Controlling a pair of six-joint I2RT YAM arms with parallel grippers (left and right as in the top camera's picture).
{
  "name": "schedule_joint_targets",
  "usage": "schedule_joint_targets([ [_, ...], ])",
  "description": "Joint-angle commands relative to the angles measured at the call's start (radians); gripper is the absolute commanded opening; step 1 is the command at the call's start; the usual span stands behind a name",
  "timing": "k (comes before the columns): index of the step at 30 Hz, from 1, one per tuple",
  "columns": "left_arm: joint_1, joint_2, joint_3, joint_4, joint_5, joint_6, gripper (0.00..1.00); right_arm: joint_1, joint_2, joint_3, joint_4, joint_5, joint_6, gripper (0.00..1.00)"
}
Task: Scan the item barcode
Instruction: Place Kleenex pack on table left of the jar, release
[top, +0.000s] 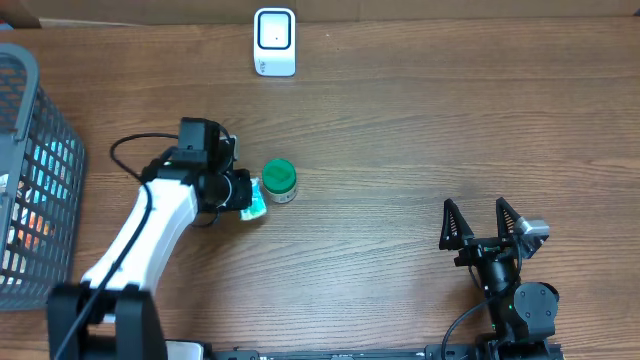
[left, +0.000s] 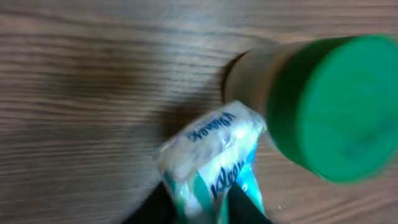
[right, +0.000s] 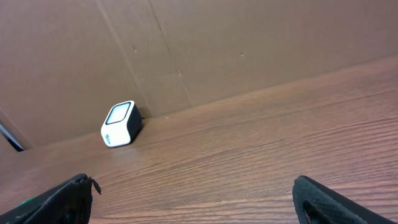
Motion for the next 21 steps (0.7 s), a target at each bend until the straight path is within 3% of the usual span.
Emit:
schedule_joint_targets([
  [1,-0.007,0.053,-0.013,0.024,0.034,-0.036,0.60,0.006,-0.007,-0.011,0.008,-0.001,0.000,1.00],
  [3,-0.007,0.060,-0.013,0.039,0.053,-0.036,0.72,0.006,-0.007,-0.011,0.008,-0.001,0.000,1.00],
  [6,-0.003,0.040,0.031,0.002,0.052,-0.036,0.77,0.006,-0.007,-0.011,0.008,-0.001,0.000,1.00],
  [11,0.043,-0.017,0.263,-0.179,0.046,-0.035,0.74,0.006,-0.007,-0.011,0.008,-0.001,0.000,1.00],
  [15,0.157,-0.080,0.615,-0.370,0.019,-0.037,0.69,0.006,-0.007,-0.011,0.008,-0.001,0.000,1.00],
  [21,0.402,-0.114,0.925,-0.518,-0.105,-0.072,0.68,0.006,-0.007,-0.011,0.008,-0.001,0.000,1.00],
])
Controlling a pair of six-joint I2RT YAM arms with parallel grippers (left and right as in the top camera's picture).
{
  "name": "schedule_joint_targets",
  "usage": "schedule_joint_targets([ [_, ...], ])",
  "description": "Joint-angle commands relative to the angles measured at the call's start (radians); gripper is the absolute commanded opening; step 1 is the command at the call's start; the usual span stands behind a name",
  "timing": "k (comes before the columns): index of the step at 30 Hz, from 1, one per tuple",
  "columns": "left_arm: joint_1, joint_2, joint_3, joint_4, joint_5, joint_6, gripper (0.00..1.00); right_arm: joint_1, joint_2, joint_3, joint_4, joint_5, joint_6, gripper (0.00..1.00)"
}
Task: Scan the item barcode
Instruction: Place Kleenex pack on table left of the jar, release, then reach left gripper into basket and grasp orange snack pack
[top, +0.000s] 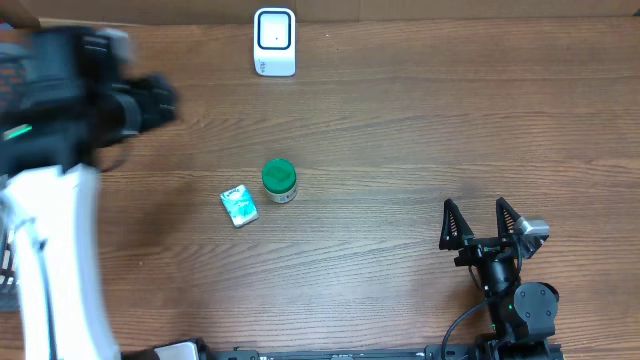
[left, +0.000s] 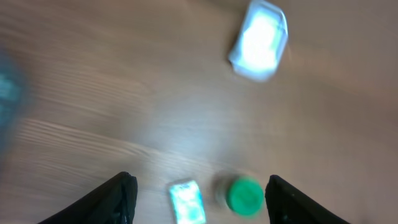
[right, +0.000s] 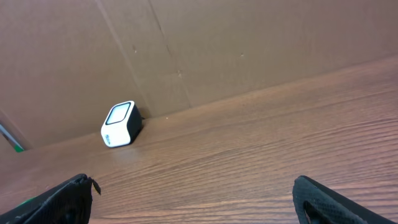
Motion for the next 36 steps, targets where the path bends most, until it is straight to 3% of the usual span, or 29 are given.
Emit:
schedule_joint_targets([
  [1,0.185,-0.033,0.146,-0.060,-0.093,-0.038,0.68,0.006,-0.007,-0.011,0.007,-0.001,0.000,1.00],
  [7,0.547,-0.012,0.155,-0.068,-0.093,-0.089,0.68,0.006,-0.007,-0.011,0.007,-0.001,0.000,1.00],
  [12,0.692,0.072,0.117,-0.066,-0.099,-0.104,0.74,0.006,-0.007,-0.011,0.007,-0.001,0.000,1.00],
  [17,0.732,0.177,0.055,-0.064,-0.187,-0.103,0.76,0.006,-0.007,-0.011,0.007,-0.001,0.000,1.00],
  [21,0.732,0.263,0.027,-0.054,-0.221,-0.056,0.73,0.006,-0.007,-0.011,0.007,-0.001,0.000,1.00],
  [30,0.728,0.466,0.023,-0.063,-0.218,-0.005,0.53,0.006,-0.007,-0.011,0.007,-0.001,0.000,1.00],
  [36,0.718,0.598,0.023,-0.061,-0.225,0.009,0.47,0.006,-0.007,-0.011,0.007,-0.001,0.000,1.00],
])
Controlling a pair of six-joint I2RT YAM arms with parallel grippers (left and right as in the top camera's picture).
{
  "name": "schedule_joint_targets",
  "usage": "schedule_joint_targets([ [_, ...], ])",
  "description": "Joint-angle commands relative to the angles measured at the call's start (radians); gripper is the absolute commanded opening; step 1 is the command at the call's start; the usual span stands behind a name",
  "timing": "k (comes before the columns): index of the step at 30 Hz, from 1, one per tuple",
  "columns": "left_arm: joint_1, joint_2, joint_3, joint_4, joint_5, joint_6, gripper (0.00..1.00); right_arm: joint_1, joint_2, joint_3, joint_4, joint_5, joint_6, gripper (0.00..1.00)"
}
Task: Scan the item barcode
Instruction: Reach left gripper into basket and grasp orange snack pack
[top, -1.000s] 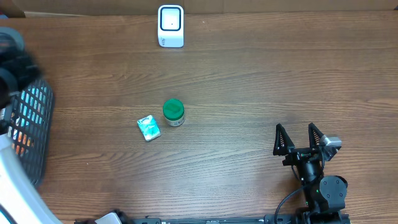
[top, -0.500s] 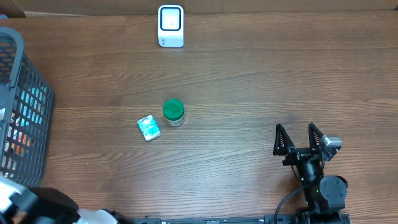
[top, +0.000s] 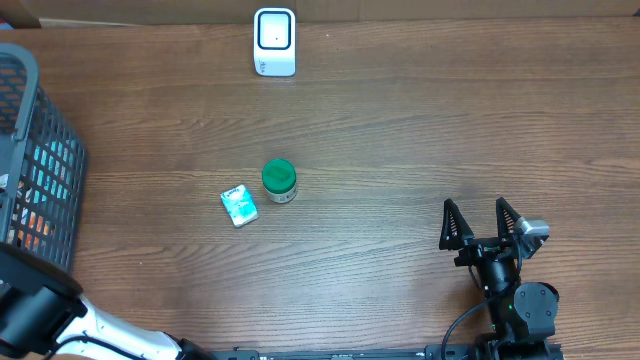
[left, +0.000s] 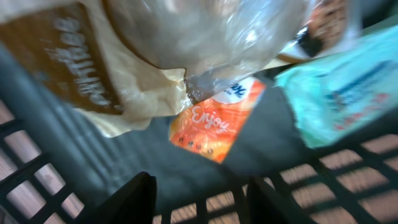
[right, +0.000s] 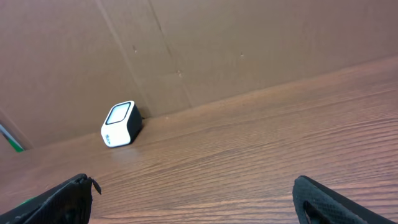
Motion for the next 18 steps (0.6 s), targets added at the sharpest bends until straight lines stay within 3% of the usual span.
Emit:
schedule_joint_targets([
  [1,-0.016,0.074,-0.007,0.002,-0.023,0.032,0.47,0.006,-0.007,-0.011,0.006,-0.001,0.000,1.00],
  [18,-0.087,0.158,-0.019,0.079,-0.097,0.032,0.47,0.006,-0.007,-0.011,0.006,-0.001,0.000,1.00],
])
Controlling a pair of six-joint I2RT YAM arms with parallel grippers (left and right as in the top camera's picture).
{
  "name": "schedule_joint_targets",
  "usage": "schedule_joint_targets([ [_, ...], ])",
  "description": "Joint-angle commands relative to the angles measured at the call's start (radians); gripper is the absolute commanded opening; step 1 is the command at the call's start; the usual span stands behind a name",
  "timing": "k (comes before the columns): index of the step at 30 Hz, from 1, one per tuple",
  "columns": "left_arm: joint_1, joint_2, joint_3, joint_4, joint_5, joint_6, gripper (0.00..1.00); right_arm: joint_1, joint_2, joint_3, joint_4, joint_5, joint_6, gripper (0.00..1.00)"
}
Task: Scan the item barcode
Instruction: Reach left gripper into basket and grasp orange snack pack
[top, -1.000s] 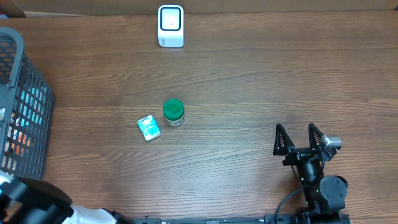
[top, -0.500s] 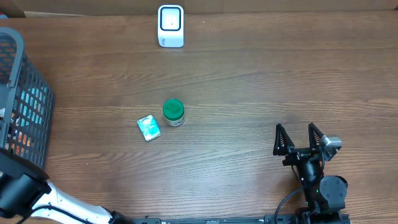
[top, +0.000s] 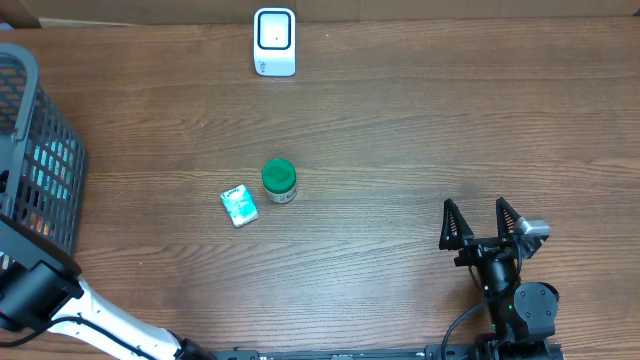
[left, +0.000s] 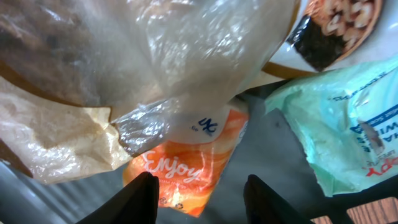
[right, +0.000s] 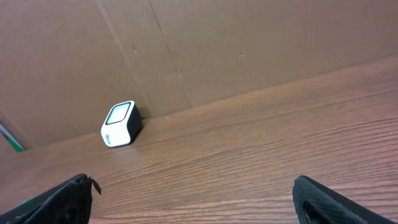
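The white barcode scanner (top: 274, 41) stands at the table's far edge and also shows as the scanner (right: 119, 123) in the right wrist view. My left gripper (left: 205, 202) is open inside the grey basket (top: 45, 110), its fingers (left: 144, 198) straddling an orange "Enjoy" packet (left: 186, 165) just below. A clear plastic bag (left: 155, 56) partly covers that packet. In the overhead view only the left arm (top: 35, 290) shows; its gripper is hidden there. My right gripper (top: 484, 225) rests open and empty at the near right.
A green-lidded jar (top: 279, 180) and a small teal tissue pack (top: 238, 206) lie mid-table. In the basket a teal wipes pack (left: 339, 124) lies right of the orange packet and a nut packet (left: 336, 25) above it.
My left gripper sits lower in the basket, closer to the orange packet; the basket's grid wall has left its view. It stays open. The right arm has not moved.
My left gripper had its fingers around the tissue pack beside the green jar. Then the pack lay free on the table and the gripper was open, high and to the left. Later it was open inside the basket, and now closer over the orange packet.
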Motion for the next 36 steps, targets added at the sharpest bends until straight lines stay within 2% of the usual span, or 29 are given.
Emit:
schedule_joint_targets([
  [1,-0.011,0.023,-0.020,0.011,-0.032,0.013,0.47,0.006,-0.007,-0.011,0.007,-0.002,0.000,1.00],
  [11,-0.015,0.023,-0.168,0.117,-0.074,0.011,0.45,0.006,-0.007,-0.011,0.007,-0.002,0.000,1.00],
  [13,-0.015,0.023,-0.182,0.126,-0.074,0.007,0.35,0.006,-0.007,-0.011,0.007,-0.002,0.000,1.00],
  [15,-0.015,0.023,-0.182,0.124,-0.074,0.008,0.20,0.006,-0.007,-0.011,0.007,-0.002,0.000,1.00],
  [16,-0.015,0.023,-0.179,0.116,-0.074,0.007,0.06,0.006,-0.007,-0.011,0.007,-0.002,0.000,1.00],
  [27,-0.015,-0.075,-0.097,0.021,-0.007,-0.041,0.04,0.006,-0.007,-0.011,0.007,-0.002,0.000,1.00],
  [31,-0.015,-0.199,-0.077,0.012,0.055,-0.067,0.04,0.006,-0.007,-0.011,0.007,-0.002,0.000,1.00],
  [34,-0.015,-0.376,-0.068,0.027,0.216,-0.087,0.04,0.006,-0.007,-0.011,0.007,-0.002,0.000,1.00],
  [36,-0.015,-0.470,-0.068,0.053,0.268,-0.088,0.04,0.006,-0.007,-0.011,0.007,-0.002,0.000,1.00],
])
